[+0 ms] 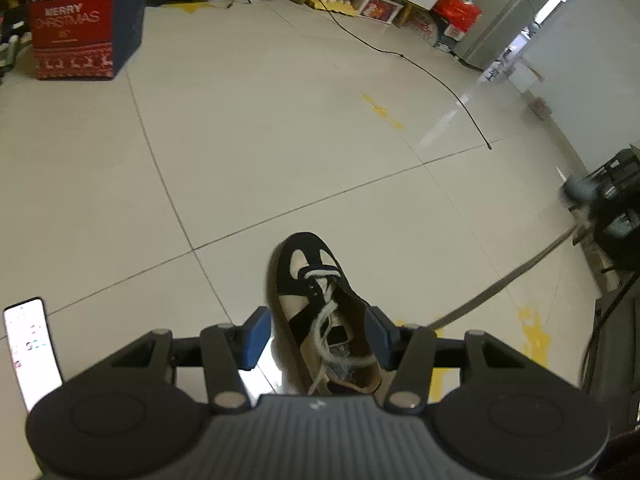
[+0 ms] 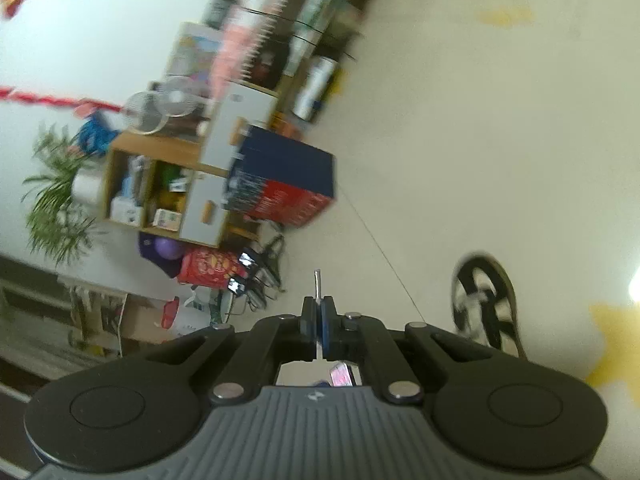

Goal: Lace up shoes with both hands

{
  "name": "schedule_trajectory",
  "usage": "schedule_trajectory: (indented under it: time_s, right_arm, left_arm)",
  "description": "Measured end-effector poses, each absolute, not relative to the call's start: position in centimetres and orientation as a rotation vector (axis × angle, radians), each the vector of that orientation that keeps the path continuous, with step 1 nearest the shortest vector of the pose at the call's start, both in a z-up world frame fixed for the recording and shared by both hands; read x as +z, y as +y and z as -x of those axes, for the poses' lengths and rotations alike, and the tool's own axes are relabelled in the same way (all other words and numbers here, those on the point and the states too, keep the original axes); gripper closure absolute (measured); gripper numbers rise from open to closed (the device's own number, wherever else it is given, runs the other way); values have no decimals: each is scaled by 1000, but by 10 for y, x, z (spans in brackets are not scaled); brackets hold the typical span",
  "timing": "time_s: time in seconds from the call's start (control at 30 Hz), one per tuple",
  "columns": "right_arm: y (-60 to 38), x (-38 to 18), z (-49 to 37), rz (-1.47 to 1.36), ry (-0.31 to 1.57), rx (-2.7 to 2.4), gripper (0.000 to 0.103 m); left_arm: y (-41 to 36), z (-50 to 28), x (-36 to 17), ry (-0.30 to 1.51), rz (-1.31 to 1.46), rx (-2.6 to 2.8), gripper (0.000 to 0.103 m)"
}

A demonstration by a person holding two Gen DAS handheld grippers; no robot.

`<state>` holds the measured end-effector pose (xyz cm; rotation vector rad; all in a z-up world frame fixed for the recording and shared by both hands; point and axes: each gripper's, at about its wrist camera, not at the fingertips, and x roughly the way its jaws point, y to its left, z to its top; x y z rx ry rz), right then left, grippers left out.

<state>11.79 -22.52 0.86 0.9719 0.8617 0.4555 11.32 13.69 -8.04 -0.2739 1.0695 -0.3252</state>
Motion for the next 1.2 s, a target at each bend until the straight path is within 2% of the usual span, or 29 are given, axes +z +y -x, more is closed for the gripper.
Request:
schedule_trajectory:
  time_s: [0.37, 0.6, 1.03, 1.2]
  right_arm:
    - [-233, 120, -113, -660, 644, 464, 100]
    - [-233, 159, -111, -255, 610, 405, 100]
    - [-187, 171, -89, 658, 669, 470, 100]
    - [-171, 175, -81, 865, 696, 510, 100]
  left_arm:
    - [126, -93, -71, 1059, 285, -342, 48]
    - [118, -95, -68, 1055, 253, -351, 48]
    - [111, -94, -73, 1103, 217, -342, 48]
    - [107, -94, -79, 1122, 182, -347, 48]
